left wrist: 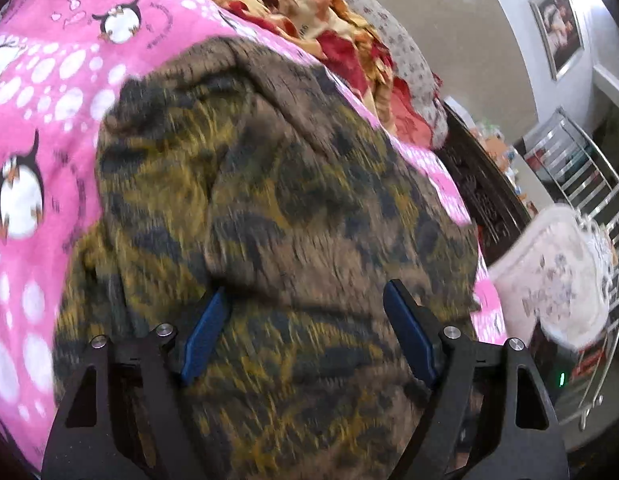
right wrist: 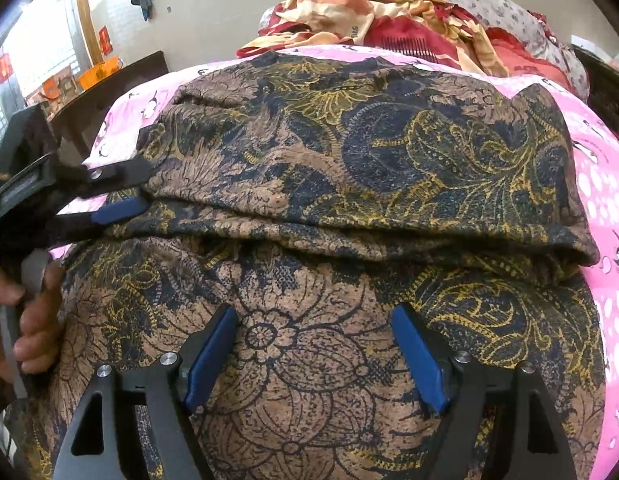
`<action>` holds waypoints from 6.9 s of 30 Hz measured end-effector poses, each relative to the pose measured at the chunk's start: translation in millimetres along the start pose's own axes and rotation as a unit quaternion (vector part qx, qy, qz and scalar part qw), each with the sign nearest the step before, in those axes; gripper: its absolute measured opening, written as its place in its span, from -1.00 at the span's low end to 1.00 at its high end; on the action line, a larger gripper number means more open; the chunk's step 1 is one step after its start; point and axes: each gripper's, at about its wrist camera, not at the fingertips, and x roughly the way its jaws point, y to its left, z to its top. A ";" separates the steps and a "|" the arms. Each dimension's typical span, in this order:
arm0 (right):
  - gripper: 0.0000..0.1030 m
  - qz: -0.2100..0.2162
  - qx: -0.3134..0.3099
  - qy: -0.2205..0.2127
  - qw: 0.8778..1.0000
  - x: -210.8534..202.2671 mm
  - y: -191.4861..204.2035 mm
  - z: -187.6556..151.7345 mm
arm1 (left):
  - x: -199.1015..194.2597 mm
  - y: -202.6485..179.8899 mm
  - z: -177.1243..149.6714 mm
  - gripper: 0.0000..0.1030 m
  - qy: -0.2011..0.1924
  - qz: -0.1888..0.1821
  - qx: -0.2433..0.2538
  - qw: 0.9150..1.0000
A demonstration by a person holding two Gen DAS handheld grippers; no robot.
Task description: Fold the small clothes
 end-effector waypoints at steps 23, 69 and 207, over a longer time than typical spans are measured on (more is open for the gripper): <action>0.52 -0.006 -0.004 0.002 1.000 2.0 0.8 2.7 | -57.5 27.6 39.9 -0.93 -0.050 0.130 0.007 0.990; -0.35 -0.171 0.097 -0.032 0.980 -20.4 -127.4 126.5 | 39.9 13.2 30.5 0.53 -0.005 0.263 0.135 0.955; -0.94 0.223 0.228 -0.223 0.921 -269.8 -109.4 -95.4 | -195.8 -6.4 -44.4 -0.98 -0.019 -0.019 0.033 0.999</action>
